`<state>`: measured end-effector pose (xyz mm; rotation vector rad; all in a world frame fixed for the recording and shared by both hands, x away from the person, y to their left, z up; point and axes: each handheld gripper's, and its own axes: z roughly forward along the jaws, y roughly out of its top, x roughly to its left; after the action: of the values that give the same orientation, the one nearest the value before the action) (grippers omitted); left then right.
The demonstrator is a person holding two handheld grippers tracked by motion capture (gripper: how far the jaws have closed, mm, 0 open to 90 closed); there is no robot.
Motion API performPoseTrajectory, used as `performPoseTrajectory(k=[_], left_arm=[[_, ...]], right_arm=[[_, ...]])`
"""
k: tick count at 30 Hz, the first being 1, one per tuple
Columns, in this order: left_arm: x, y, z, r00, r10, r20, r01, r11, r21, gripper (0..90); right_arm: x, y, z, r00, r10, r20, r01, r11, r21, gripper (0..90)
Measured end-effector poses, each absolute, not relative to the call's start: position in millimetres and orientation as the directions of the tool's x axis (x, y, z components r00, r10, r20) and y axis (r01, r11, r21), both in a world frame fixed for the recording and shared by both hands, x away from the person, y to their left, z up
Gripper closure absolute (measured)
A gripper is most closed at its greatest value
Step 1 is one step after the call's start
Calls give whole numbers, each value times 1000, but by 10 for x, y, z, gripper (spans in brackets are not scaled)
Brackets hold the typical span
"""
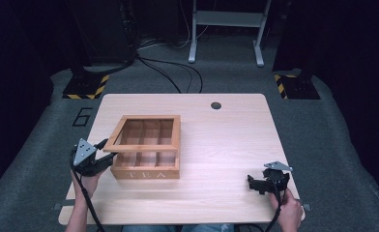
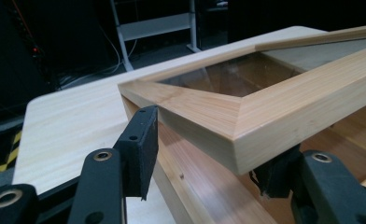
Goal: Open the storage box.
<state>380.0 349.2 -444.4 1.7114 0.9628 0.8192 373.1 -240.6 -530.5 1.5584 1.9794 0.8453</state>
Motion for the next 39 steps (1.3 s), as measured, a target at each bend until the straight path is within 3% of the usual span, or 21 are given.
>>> performPoseTrajectory(k=[10, 39], left_arm=[[3871, 3488, -4303, 434, 894, 112, 208, -220, 953, 545], [4104, 3490, -3938, 428, 899, 89, 250, -213, 944, 592]], right_arm=[[3729, -2406, -5304, -236, 972, 6, 677, 160, 718, 0], [3731, -2405, -5305, -236, 972, 5, 676, 160, 720, 0]])
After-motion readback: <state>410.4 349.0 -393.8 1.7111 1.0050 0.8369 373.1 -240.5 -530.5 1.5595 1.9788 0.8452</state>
